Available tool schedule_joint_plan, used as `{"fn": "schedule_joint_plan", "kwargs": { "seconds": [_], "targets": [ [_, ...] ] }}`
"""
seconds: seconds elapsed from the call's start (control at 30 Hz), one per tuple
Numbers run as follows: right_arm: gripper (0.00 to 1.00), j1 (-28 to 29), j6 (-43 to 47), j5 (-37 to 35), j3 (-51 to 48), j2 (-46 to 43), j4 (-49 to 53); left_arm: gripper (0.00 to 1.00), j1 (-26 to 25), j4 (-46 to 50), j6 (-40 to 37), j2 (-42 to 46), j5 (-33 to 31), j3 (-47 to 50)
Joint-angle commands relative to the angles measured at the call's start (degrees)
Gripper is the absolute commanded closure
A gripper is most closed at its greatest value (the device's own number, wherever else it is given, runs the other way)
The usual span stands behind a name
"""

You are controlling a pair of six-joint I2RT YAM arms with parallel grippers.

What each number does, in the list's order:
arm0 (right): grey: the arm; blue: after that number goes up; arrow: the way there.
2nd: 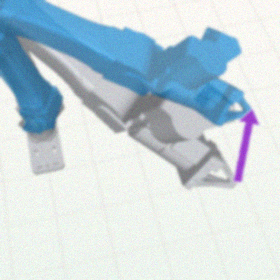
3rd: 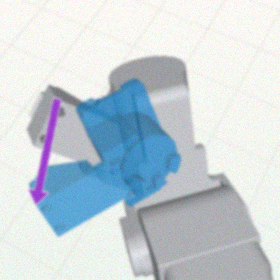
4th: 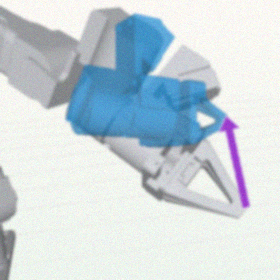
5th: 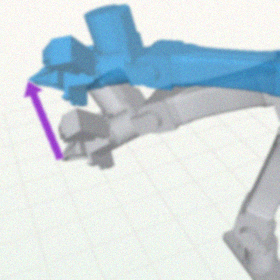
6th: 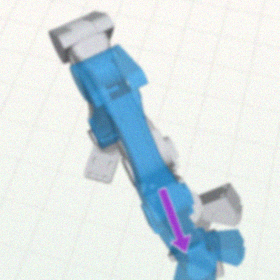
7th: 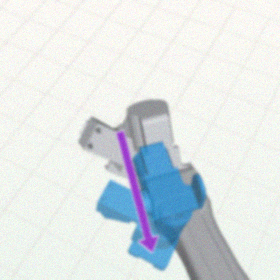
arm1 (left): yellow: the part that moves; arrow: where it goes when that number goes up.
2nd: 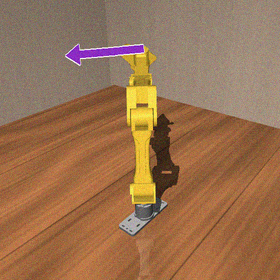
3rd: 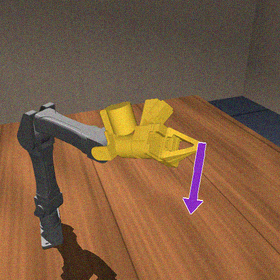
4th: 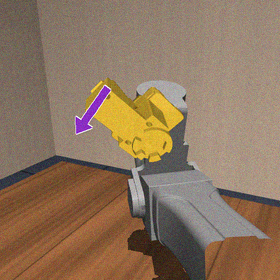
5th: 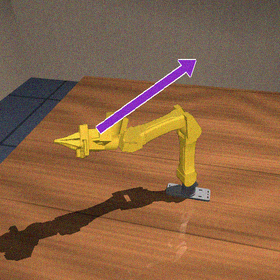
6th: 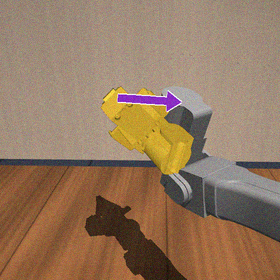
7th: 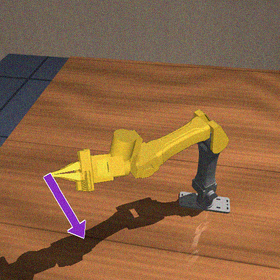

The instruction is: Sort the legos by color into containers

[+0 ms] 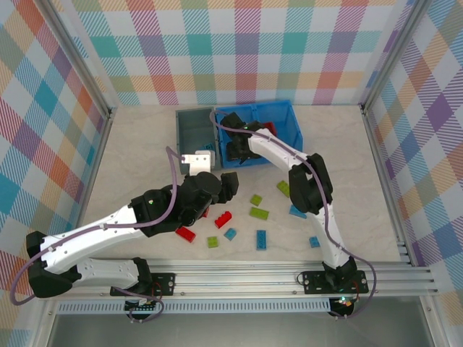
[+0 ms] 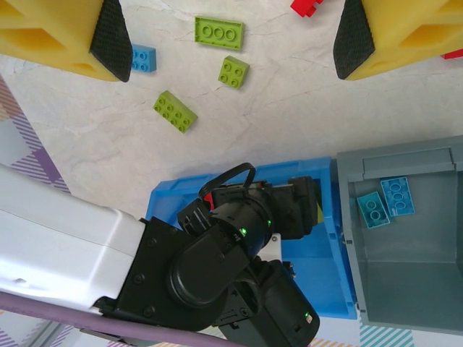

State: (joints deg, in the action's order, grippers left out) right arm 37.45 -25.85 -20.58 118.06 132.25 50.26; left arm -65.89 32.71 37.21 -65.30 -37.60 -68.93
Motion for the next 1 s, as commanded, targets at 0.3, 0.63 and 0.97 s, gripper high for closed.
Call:
{"fn": "schedule_joint_plan", "kwargs": {
  "seconds": [0.3, 0.63, 0.97],
  "targets": [
    [0.25, 1.2, -2.3, 0.2, -0.2, -10.8, 1.7, 0.25, 0.0, 4.4, 3.2, 1.3, -3.1, 1.1],
    [0.31, 1.7, -4.8, 2.3, -23.1, -39.9, -2.1, 0.32, 1.7, 5.0, 5.1, -4.9, 13.5, 1.9],
    [0.29, 1.8, -4.9, 32.6, -53.9, -74.2, 1.5, 0.34, -1.3, 11.9, 13.9, -19.3, 24.2, 7.2]
  ]
}}
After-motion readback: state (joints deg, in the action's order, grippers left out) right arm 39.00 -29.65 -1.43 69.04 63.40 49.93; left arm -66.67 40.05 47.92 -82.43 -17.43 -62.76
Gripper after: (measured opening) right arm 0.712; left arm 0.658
